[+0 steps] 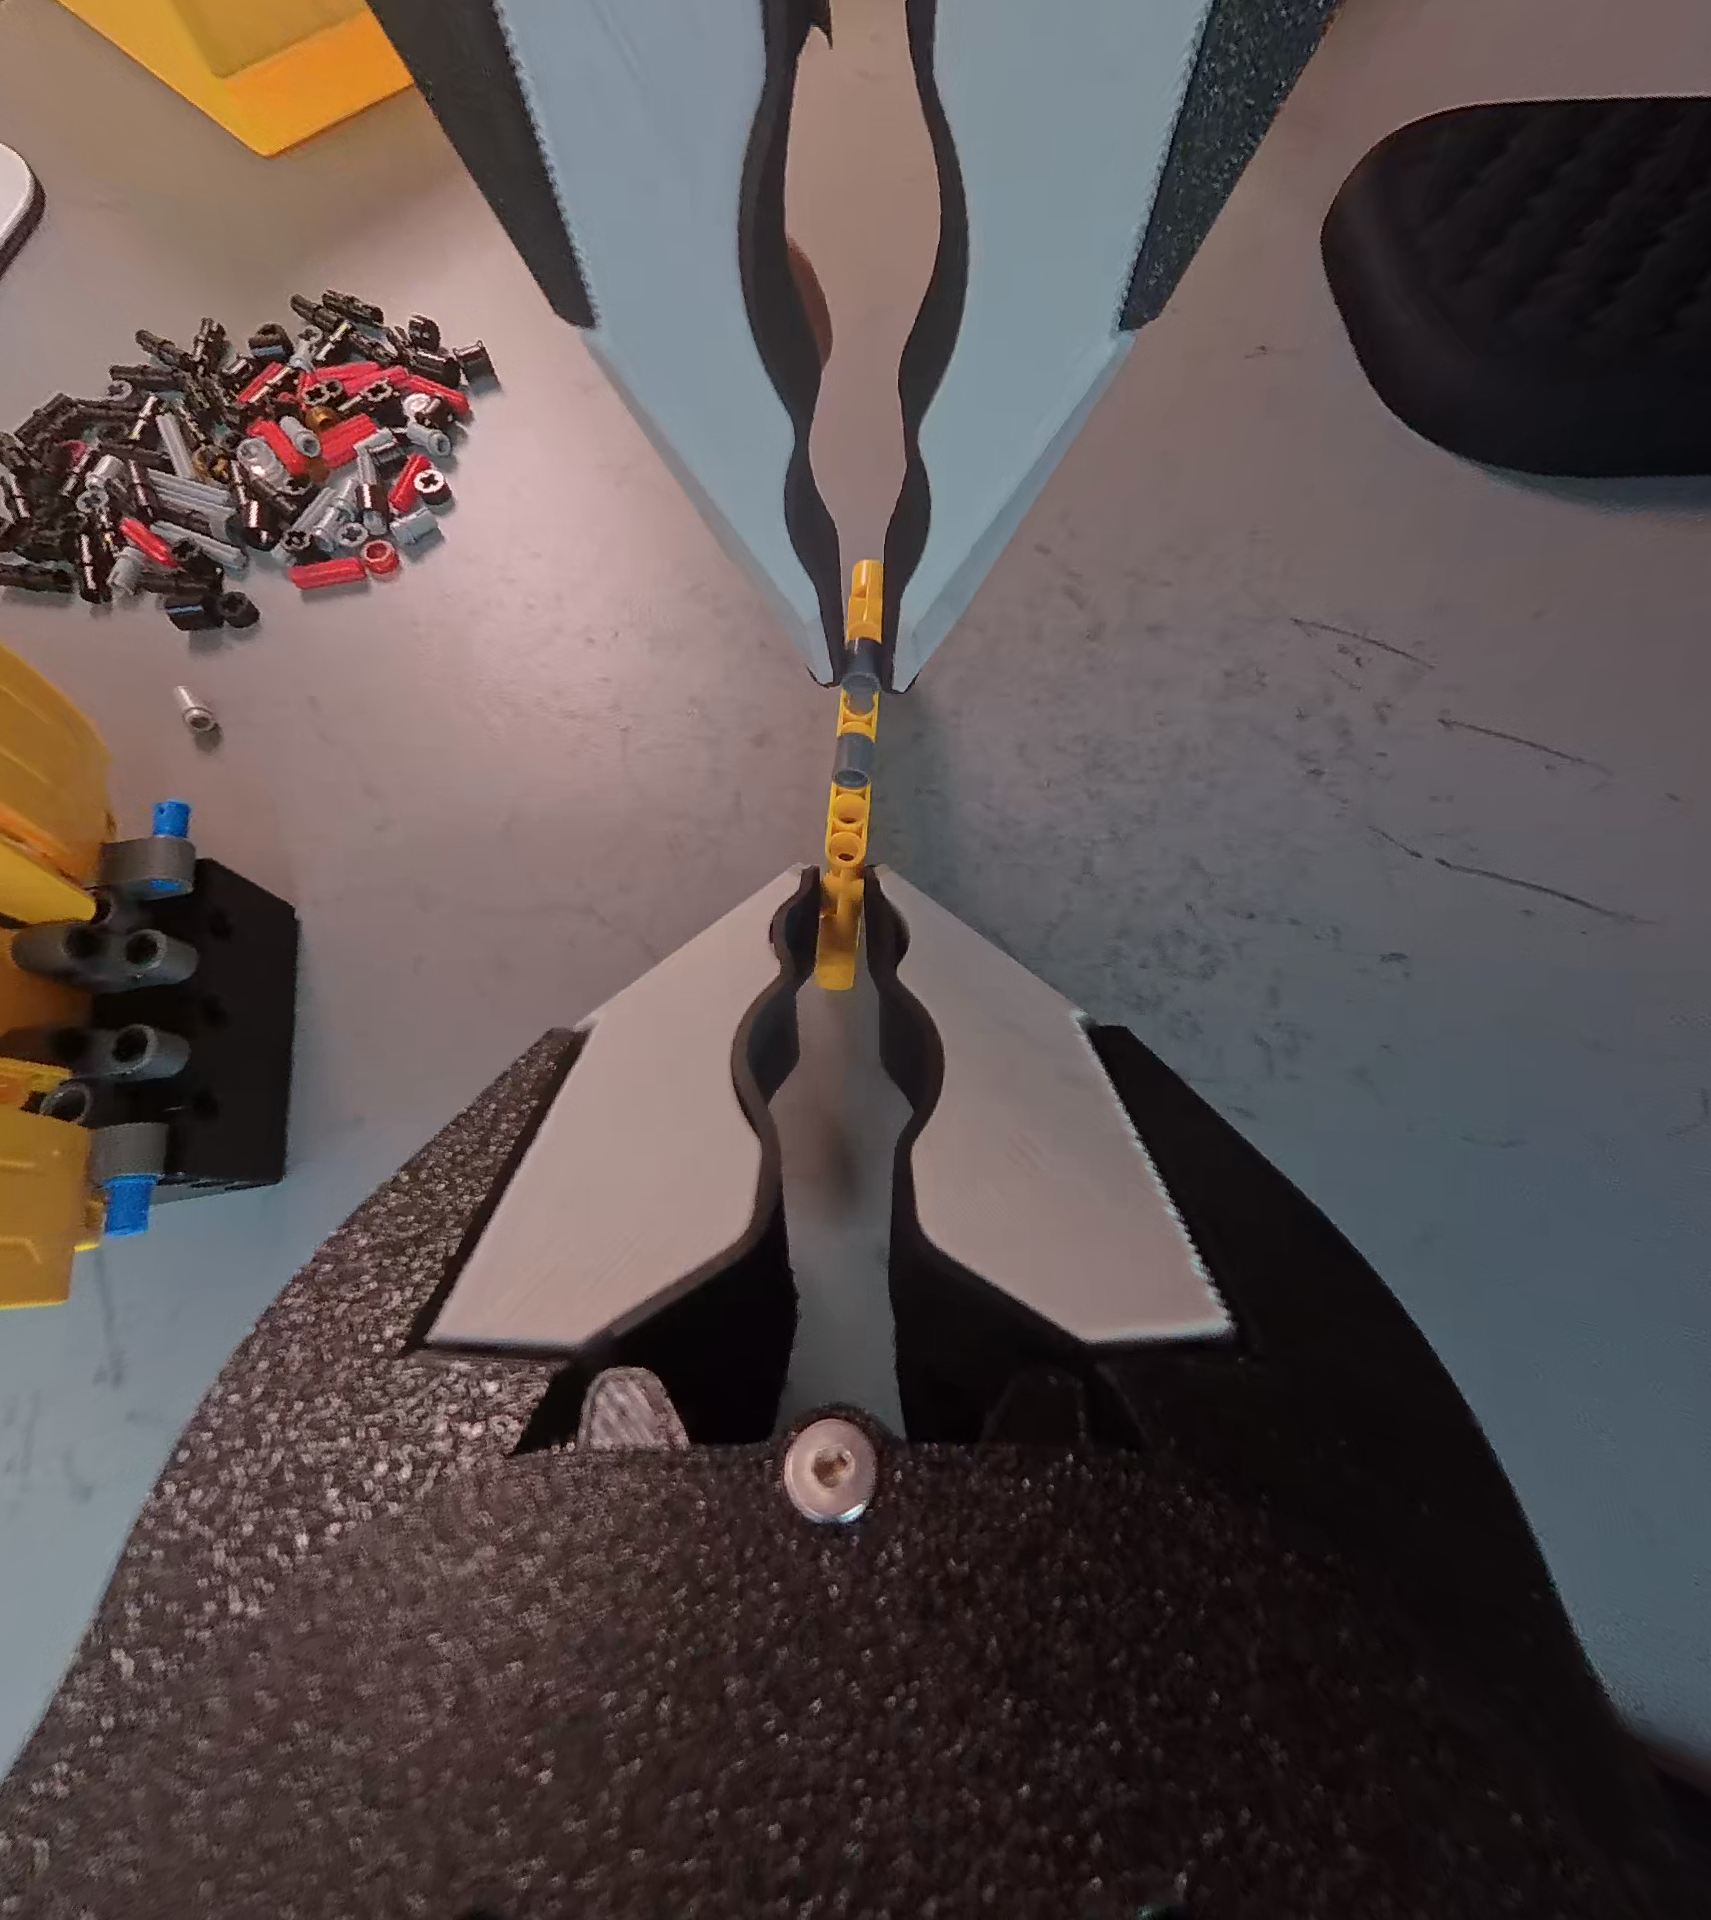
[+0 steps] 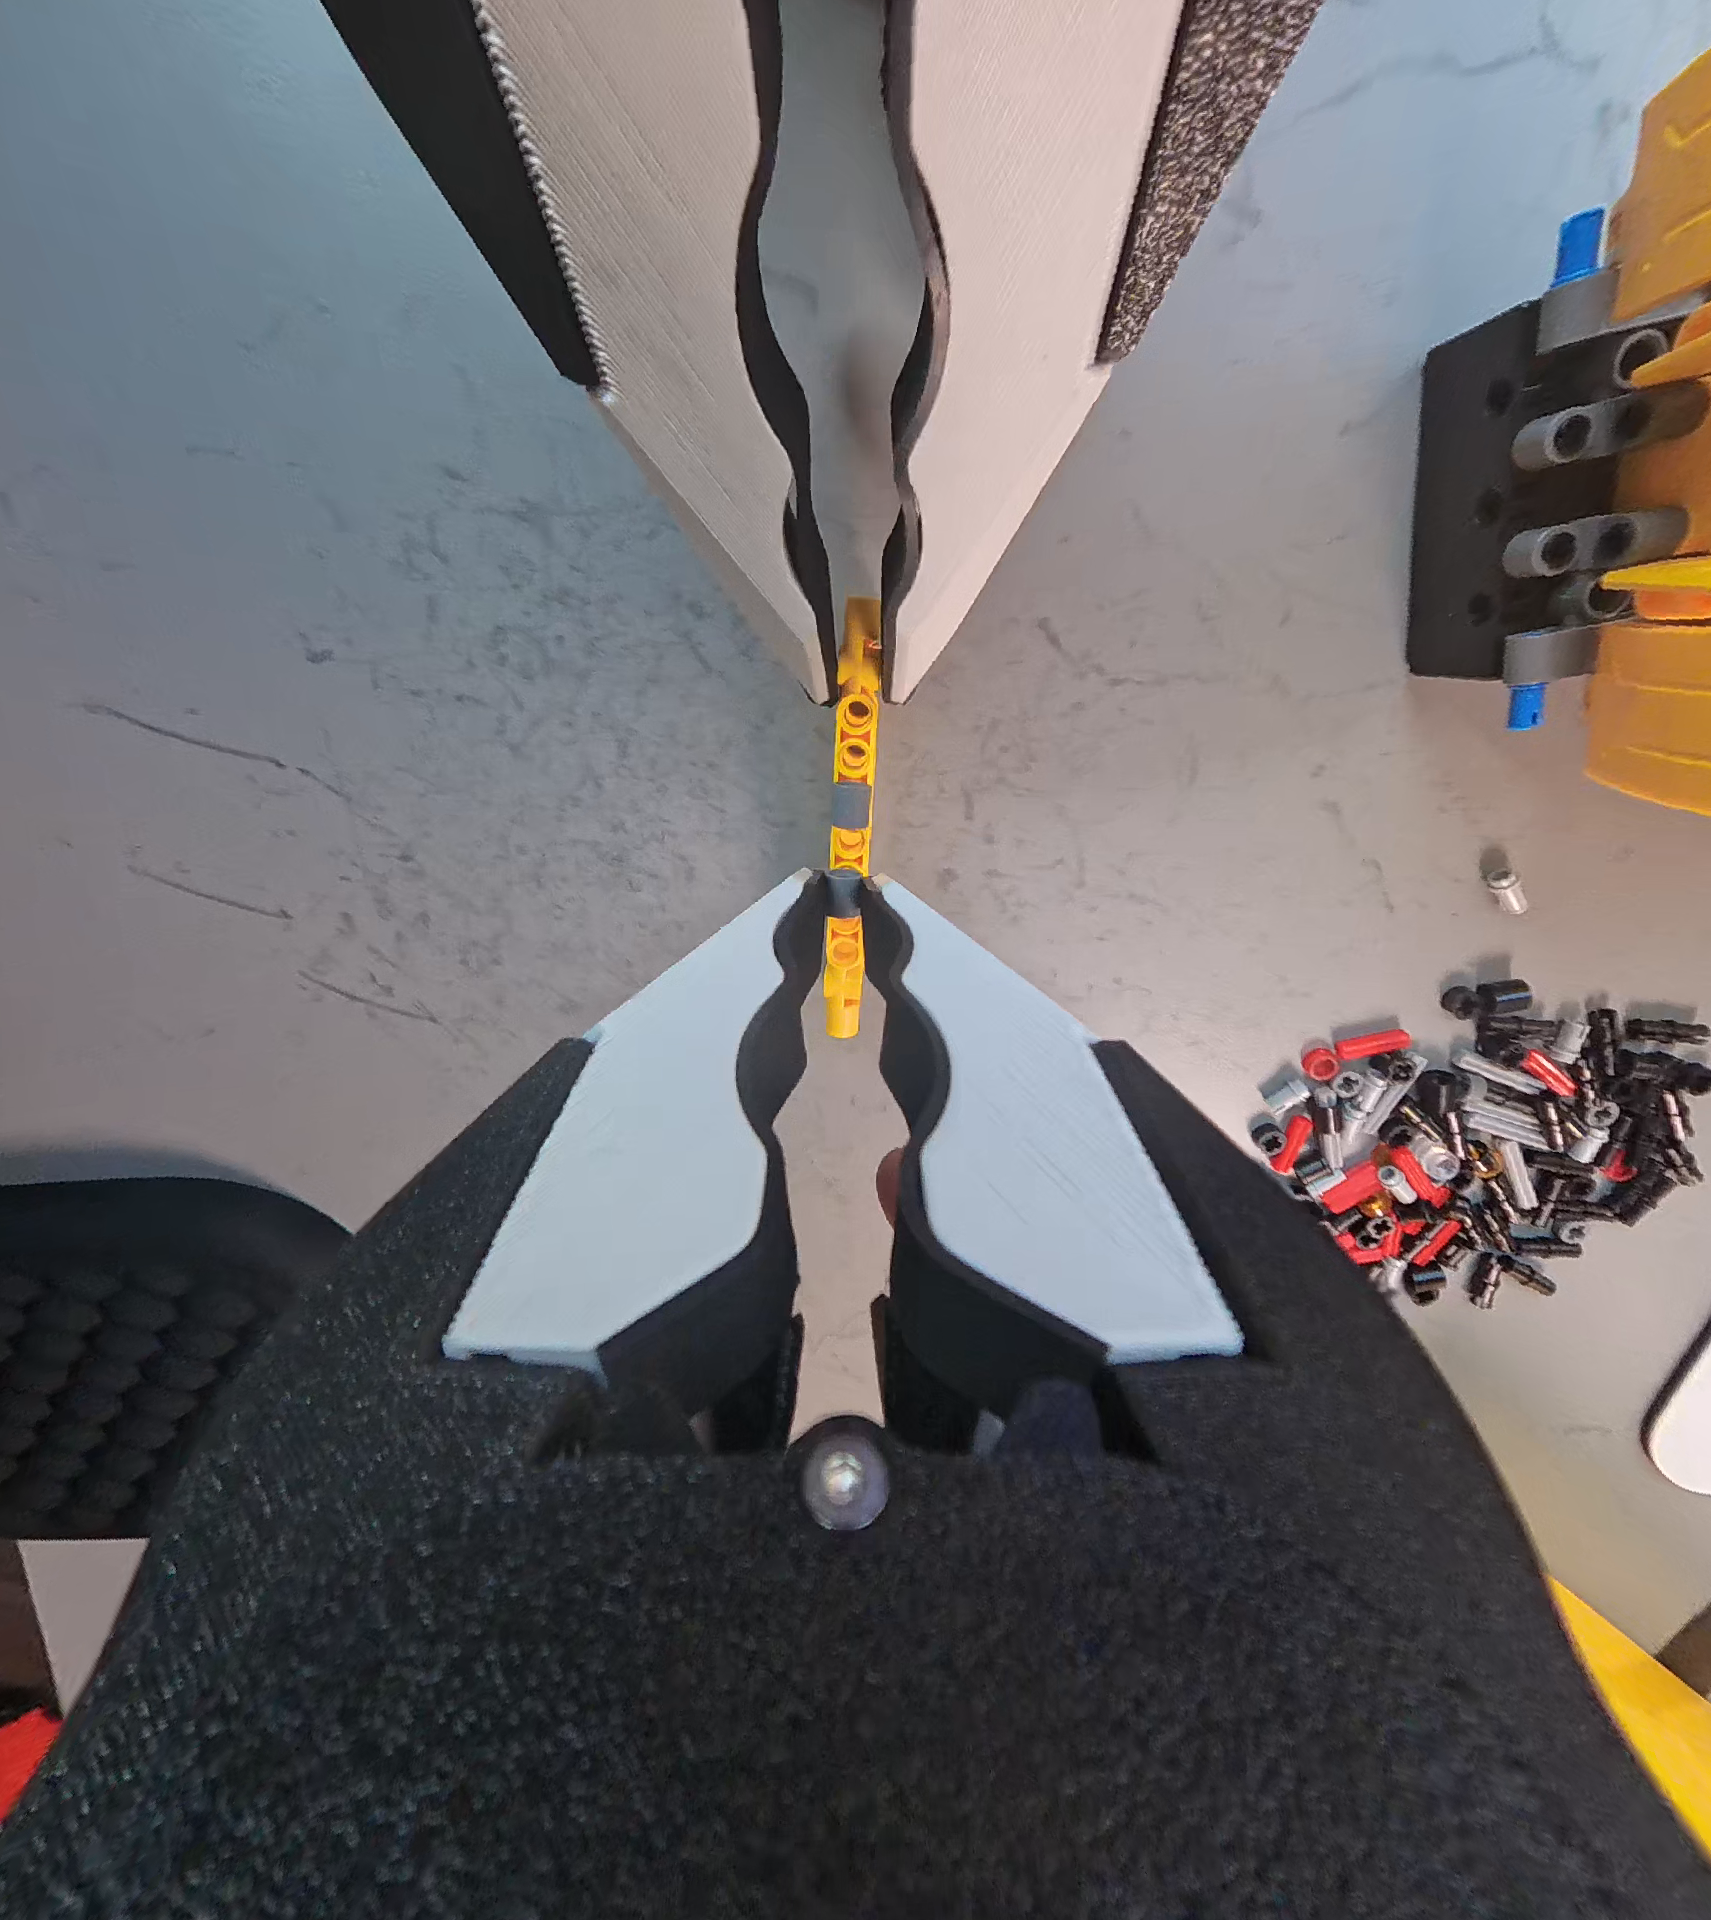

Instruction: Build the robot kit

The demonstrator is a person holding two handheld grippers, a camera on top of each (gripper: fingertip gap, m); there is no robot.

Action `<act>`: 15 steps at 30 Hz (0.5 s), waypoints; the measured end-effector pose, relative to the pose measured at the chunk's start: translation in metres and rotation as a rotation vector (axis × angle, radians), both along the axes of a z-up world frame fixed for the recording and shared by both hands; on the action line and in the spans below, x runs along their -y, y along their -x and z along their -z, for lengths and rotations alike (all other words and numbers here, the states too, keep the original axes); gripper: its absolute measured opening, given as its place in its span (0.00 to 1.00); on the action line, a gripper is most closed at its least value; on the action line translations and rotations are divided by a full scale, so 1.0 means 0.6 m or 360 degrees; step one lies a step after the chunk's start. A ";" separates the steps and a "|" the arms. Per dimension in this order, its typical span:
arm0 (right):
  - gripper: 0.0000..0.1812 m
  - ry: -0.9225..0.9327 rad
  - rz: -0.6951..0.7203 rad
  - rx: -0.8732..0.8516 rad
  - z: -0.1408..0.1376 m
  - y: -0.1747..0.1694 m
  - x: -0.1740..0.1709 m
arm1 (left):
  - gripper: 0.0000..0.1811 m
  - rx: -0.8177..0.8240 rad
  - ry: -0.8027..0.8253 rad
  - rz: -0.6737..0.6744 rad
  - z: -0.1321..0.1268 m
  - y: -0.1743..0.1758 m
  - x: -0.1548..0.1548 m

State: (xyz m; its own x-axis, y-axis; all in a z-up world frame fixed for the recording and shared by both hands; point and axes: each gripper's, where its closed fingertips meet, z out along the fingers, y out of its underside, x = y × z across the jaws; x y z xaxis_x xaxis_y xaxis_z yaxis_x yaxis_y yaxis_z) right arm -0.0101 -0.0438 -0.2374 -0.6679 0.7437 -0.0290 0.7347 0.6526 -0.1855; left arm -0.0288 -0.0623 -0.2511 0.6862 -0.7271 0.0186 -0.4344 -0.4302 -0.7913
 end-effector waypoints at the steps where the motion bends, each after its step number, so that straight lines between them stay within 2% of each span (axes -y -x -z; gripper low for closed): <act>1: 0.03 -0.0006 -0.0009 -0.0002 0.000 0.000 0.001 | 0.04 0.0005 0.0006 -0.0002 0.000 0.000 0.000; 15: 0.03 -0.0049 -0.0025 -0.0119 0.000 0.004 -0.002 | 0.04 0.0079 0.0097 -0.0056 0.000 0.000 -0.002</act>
State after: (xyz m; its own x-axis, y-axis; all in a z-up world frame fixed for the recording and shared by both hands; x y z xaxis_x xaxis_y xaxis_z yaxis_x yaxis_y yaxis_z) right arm -0.0126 -0.0427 -0.2376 -0.6790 0.7328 0.0442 0.7091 0.6702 -0.2189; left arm -0.0289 -0.0613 -0.2513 0.7083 -0.6993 0.0964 -0.3793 -0.4923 -0.7834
